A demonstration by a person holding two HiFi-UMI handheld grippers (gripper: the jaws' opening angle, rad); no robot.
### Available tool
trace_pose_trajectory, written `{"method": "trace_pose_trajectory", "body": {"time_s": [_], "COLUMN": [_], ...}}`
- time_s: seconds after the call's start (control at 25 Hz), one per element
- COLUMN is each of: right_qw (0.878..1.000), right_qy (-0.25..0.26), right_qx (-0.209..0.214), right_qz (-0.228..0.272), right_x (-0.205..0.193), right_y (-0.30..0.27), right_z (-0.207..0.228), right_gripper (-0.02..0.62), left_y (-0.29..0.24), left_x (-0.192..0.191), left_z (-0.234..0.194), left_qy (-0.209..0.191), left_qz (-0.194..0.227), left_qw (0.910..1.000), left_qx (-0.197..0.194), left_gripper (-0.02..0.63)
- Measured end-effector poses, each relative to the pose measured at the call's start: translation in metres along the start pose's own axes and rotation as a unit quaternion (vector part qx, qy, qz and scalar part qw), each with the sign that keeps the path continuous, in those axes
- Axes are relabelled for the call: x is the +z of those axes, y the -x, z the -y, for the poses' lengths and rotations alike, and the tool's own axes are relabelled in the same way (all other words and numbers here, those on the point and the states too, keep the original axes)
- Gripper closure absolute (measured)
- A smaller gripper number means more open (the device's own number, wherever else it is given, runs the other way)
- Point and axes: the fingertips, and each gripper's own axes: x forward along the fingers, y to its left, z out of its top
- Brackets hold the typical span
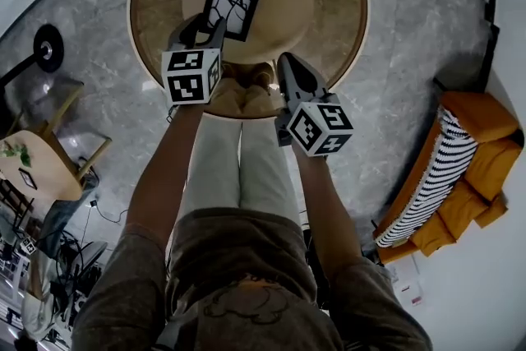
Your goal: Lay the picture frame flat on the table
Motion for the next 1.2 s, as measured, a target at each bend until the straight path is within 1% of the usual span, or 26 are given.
{"method": "trace_pose_trajectory", "body": {"time_s": [0.04,0.08,0.12,0.2,0.28,0.44,0.64,0.76,0.88,1.0,1.12,1.2], "right_qw": [1.000,1.000,1.000,1.000,1.000,1.000,1.000,1.000,0.999,0.997,0.994,0.991], "right_qy": [0.002,0.003,0.005,0.009,0.011,0.010,0.010,0.010,0.020,0.045,0.070,0.091], "right_qx": [0.000,-0.001,-0.001,-0.004,-0.008,-0.010,-0.005,0.006,0.029,0.056,0.076,0.087], "right_qz": [0.000,0.000,-0.001,-0.001,-0.001,-0.004,0.003,0.006,0.017,0.032,0.041,0.049], "right_x": [0.002,0.004,0.006,0.010,0.015,0.023,0.032,0.040,0.059,0.080,0.090,0.098], "right_y": [0.003,0.006,0.009,0.015,0.021,0.042,0.084,0.108,0.129,0.153,0.184,0.201], "right_z": [-0.003,-0.007,-0.010,-0.015,-0.020,-0.029,-0.047,-0.065,-0.090,-0.118,-0.141,-0.155], "right_gripper": [0.575,0.575,0.576,0.575,0.575,0.575,0.576,0.576,0.575,0.575,0.575,0.575], "left_y": [0.006,0.012,0.018,0.030,0.042,0.069,0.117,0.154,0.190,0.226,0.265,0.288], "left_x": [0.001,0.002,0.002,0.003,0.003,0.006,0.018,0.033,0.057,0.076,0.088,0.100], "left_z": [0.002,0.004,0.006,0.009,0.013,0.031,0.061,0.077,0.093,0.107,0.128,0.141], "left_qy": [0.003,0.006,0.010,0.023,0.034,0.039,0.022,0.011,-0.015,-0.038,-0.045,-0.054], "left_qz": [-0.001,-0.004,-0.006,-0.012,-0.019,-0.028,-0.027,-0.017,0.005,0.024,0.037,0.054], "left_qw": [1.0000,1.0000,0.9999,0.9997,0.9992,0.9988,0.9990,0.9987,0.9969,0.9942,0.9907,0.9870], "left_qx": [-0.001,0.000,0.002,0.001,-0.003,-0.012,-0.029,-0.047,-0.077,-0.098,-0.123,-0.142], "left_gripper": [0.456,0.509,0.546,0.570,0.579,0.588,0.588,0.588,0.588,0.588,0.588,0.588]}}
